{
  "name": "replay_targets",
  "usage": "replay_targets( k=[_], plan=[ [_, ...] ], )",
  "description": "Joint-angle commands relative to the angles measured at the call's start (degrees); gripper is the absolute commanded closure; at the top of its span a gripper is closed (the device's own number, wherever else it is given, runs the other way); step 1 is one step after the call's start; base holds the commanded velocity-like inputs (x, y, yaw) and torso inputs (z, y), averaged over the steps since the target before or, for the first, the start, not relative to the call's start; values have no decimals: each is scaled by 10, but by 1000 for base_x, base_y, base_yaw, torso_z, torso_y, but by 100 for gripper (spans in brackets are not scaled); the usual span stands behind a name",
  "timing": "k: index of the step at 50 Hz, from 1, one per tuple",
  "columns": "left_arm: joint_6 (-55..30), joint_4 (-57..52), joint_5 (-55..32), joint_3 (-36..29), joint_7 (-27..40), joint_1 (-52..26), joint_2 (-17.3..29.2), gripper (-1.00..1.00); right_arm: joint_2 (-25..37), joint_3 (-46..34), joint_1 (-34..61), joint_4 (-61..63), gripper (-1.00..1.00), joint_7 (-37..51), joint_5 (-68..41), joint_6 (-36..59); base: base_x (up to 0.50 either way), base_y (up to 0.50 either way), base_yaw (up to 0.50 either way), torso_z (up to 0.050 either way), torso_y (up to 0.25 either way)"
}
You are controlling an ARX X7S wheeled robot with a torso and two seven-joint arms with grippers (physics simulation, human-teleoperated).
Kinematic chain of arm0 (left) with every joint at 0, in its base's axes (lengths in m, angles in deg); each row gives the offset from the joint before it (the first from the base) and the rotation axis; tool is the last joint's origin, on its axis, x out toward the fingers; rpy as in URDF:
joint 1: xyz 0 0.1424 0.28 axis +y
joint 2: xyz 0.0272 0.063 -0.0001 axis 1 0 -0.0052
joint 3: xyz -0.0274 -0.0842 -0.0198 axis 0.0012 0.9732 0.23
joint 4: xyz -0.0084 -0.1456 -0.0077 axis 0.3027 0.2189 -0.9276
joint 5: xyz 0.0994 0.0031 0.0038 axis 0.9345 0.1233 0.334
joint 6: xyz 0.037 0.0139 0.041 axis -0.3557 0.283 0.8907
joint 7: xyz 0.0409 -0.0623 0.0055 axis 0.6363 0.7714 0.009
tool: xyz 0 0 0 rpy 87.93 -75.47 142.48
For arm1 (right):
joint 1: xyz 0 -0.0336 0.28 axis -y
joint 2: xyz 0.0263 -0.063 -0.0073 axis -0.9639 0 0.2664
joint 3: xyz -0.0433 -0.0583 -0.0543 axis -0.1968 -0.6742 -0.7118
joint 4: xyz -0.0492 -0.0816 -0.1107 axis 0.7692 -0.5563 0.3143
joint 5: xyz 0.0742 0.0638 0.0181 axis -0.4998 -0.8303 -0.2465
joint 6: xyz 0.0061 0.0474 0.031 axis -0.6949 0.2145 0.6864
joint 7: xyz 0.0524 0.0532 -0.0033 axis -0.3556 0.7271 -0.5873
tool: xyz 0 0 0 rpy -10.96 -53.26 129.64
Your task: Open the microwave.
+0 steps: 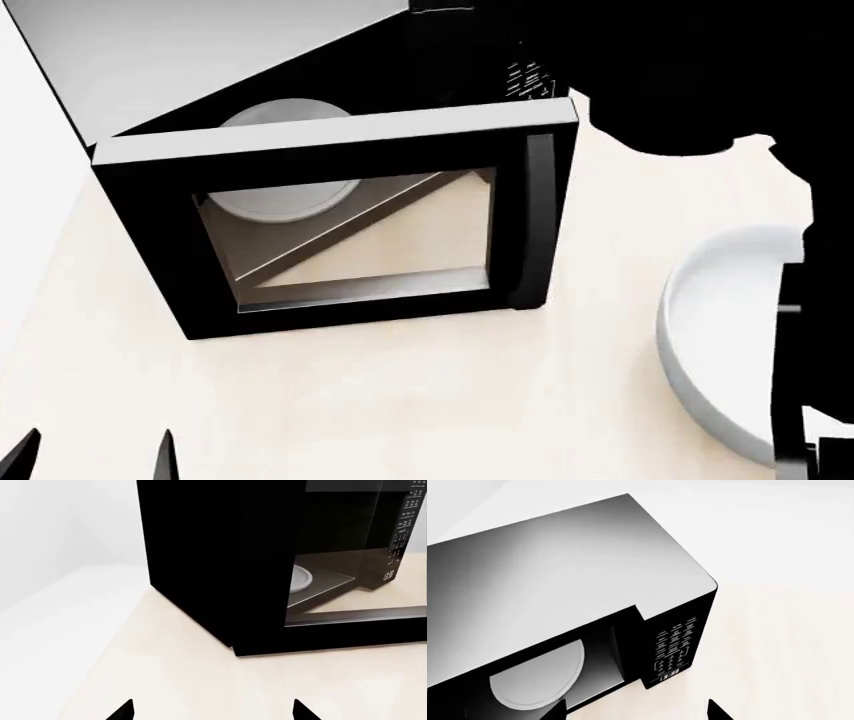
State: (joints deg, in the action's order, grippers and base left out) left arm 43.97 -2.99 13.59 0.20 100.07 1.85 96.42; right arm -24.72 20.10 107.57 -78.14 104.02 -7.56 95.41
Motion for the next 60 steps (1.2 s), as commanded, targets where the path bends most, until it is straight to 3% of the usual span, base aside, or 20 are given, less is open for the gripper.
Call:
replay_targets(
  k=[1, 19, 60],
  plan=[
    [0, -2, -1, -1, 2, 0, 2, -100, -8, -44, -3, -38, -100, -39, 36, -29, 0, 0, 0, 0, 0],
    [2, 0, -5, -2, 2, -1, 4, -100, -19, -78, -13, -70, -100, -73, 58, -53, 0, 0, 0, 0, 0],
    [1, -4, -10, -6, 8, -2, 9, -100, 0, -63, -50, -59, -100, -47, 10, -24, 0, 0, 0, 0, 0]
  ],
)
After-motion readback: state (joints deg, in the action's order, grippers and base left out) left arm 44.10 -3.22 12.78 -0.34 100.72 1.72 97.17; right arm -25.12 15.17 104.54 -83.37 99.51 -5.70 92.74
